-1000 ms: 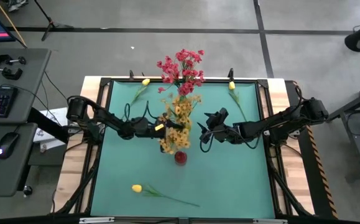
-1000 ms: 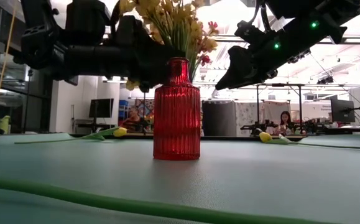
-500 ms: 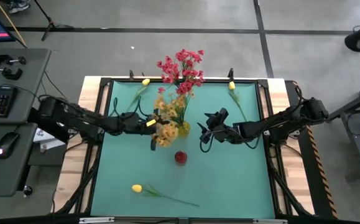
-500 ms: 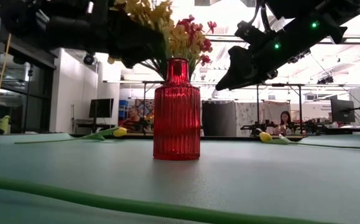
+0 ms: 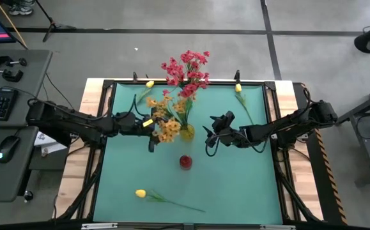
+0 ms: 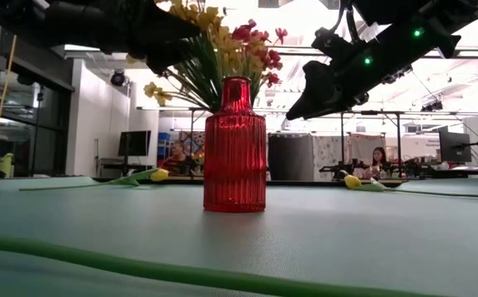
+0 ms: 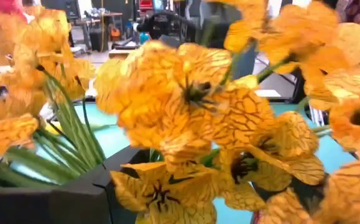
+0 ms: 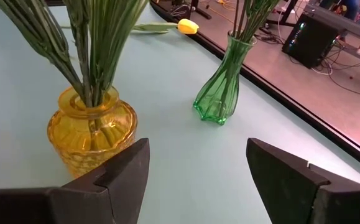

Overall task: Sort flowers into vase by color
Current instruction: Put the yellow flowers into the yellow vase

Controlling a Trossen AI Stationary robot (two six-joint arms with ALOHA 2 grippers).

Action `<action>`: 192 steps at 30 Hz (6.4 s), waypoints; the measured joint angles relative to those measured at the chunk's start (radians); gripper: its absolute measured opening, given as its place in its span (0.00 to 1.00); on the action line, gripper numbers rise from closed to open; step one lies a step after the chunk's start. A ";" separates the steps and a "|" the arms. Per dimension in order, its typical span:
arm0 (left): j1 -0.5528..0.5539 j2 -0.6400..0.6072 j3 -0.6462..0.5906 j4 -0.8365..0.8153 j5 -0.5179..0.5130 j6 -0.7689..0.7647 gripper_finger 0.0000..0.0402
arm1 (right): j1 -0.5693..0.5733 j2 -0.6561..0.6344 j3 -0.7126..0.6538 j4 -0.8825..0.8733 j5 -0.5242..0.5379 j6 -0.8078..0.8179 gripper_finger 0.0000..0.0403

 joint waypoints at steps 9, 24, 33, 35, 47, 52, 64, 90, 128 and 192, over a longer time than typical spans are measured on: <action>0.000 0.001 0.000 0.046 -0.002 0.000 0.62 | -0.003 0.000 0.000 0.131 -0.073 0.005 0.64; 0.000 0.001 0.000 0.079 -0.003 0.011 0.62 | -0.090 0.192 0.001 0.366 -0.369 -0.039 0.64; 0.000 0.001 0.001 0.080 -0.003 0.011 0.62 | -0.090 0.210 0.002 0.373 -0.361 -0.030 0.64; 0.000 0.001 0.001 0.080 -0.003 0.008 0.62 | -0.090 0.226 0.006 0.370 -0.360 -0.037 0.64; 0.000 0.001 0.002 0.085 -0.003 0.000 0.62 | -0.105 0.370 0.175 0.338 -0.414 -0.161 0.64; 0.000 0.001 0.002 0.084 -0.003 -0.010 0.62 | -0.105 0.387 0.210 0.263 -0.410 -0.141 0.64; 0.000 0.001 0.002 0.086 -0.003 -0.010 0.62 | -0.104 0.386 0.214 0.208 -0.365 -0.085 0.41; 0.000 -0.260 0.013 -0.199 -0.028 -0.024 0.62 | -0.105 0.388 0.212 0.193 -0.364 -0.089 0.39; 0.000 -0.305 0.012 -0.164 0.001 -0.026 0.62 | -0.105 0.389 0.210 0.196 -0.372 -0.109 0.39; -0.176 -0.419 0.011 -0.894 0.542 -0.647 0.62 | -0.105 0.391 0.208 0.227 -0.384 -0.112 0.47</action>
